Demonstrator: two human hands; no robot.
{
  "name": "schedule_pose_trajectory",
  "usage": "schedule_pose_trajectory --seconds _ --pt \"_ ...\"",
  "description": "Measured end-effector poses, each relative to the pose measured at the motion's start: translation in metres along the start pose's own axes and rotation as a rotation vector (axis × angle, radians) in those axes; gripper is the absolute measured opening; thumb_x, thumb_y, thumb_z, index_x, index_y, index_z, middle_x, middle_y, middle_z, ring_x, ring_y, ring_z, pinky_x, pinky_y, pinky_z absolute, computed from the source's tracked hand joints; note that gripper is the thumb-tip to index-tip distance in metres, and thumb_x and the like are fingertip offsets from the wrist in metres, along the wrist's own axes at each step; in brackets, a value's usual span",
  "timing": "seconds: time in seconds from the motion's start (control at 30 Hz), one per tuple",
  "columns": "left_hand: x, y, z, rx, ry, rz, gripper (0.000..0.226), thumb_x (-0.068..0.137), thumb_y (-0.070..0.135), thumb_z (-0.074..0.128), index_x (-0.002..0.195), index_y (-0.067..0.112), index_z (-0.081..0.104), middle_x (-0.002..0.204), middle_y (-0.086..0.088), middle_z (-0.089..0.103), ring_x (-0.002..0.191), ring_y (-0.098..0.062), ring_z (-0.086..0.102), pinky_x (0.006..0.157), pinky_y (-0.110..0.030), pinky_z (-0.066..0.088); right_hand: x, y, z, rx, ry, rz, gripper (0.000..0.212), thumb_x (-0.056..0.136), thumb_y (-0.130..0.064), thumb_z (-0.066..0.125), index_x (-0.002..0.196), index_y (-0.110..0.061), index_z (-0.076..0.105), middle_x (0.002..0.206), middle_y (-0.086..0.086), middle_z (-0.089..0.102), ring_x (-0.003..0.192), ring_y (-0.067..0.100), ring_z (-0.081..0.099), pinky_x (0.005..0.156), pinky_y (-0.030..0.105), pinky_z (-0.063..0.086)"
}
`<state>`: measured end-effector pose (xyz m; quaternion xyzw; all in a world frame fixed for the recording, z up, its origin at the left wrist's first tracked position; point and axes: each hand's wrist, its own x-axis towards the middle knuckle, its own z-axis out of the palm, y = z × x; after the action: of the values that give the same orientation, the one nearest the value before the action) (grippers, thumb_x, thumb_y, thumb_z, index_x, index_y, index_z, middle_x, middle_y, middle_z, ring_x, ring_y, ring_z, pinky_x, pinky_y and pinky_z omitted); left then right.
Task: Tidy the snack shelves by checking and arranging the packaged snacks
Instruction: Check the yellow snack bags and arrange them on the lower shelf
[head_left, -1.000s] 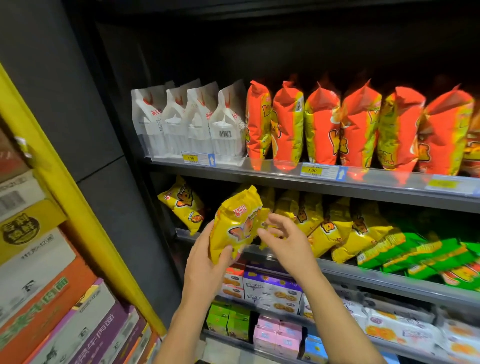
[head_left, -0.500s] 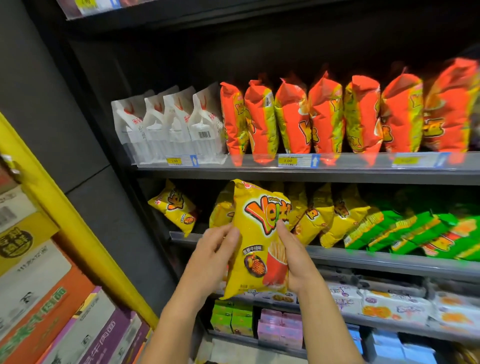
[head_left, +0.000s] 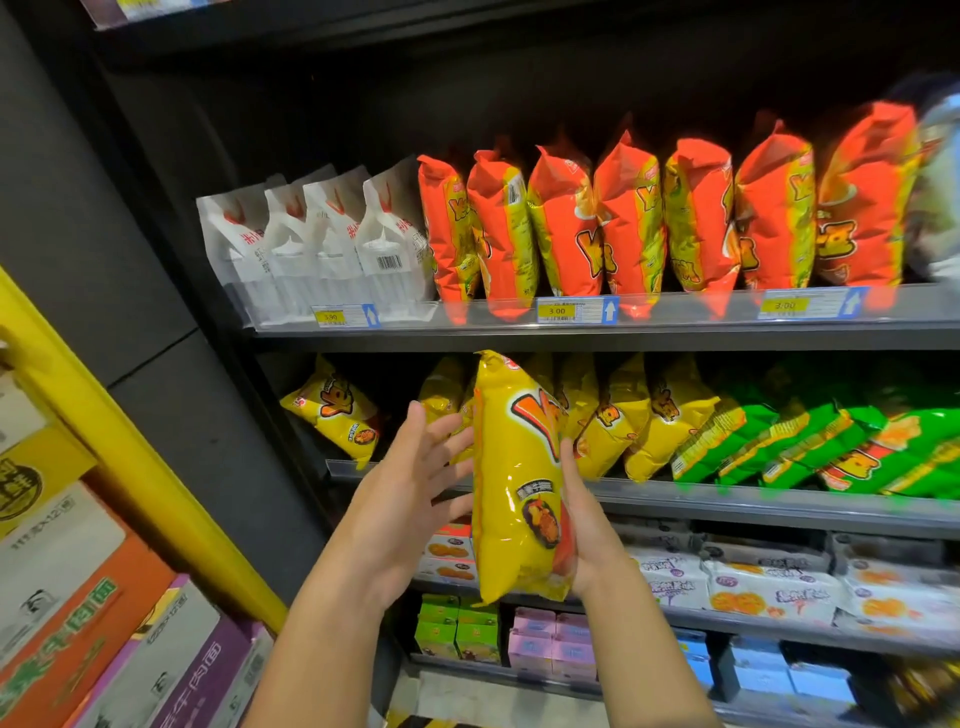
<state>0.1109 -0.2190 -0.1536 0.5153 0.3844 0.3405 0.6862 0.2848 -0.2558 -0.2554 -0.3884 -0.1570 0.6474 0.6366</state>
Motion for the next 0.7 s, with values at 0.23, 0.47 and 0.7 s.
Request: schedule_pose_trajectory --seconds 0.23,0.47,0.7 --pt "0.005 -0.009 0.007 0.163 0.047 -0.081 0.069 0.086 0.080 0.060 0.146 0.046 0.051 0.133 0.007 0.071 0.112 -0.022 0.075 0.094 -0.052 0.062 -0.012 -0.019 0.035 -0.321 0.022 -0.088 0.082 0.079 -0.077 0.069 0.143 -0.027 0.060 0.130 0.004 0.074 0.120 0.024 0.072 0.108 0.053 0.053" --pt "0.007 -0.015 -0.001 -0.034 0.192 -0.193 0.073 0.082 0.085 0.060 0.129 0.030 0.067 0.115 -0.010 0.080 0.102 -0.035 0.078 0.096 -0.060 0.059 -0.029 -0.047 0.033 -0.235 -0.096 -0.114 0.092 0.086 -0.081 0.031 0.147 -0.016 0.054 0.132 0.020 0.070 0.124 0.044 0.066 0.106 0.065 0.051" --pt "0.007 -0.020 -0.004 -0.063 0.146 -0.118 0.057 0.092 0.073 0.051 0.122 0.028 0.070 0.111 -0.012 0.081 0.099 -0.034 0.079 0.097 -0.057 0.058 -0.041 -0.055 0.032 -0.296 -0.152 -0.159 0.090 0.082 -0.082 0.034 0.143 -0.020 0.055 0.126 0.018 0.073 0.115 0.041 0.072 0.098 0.061 0.057"
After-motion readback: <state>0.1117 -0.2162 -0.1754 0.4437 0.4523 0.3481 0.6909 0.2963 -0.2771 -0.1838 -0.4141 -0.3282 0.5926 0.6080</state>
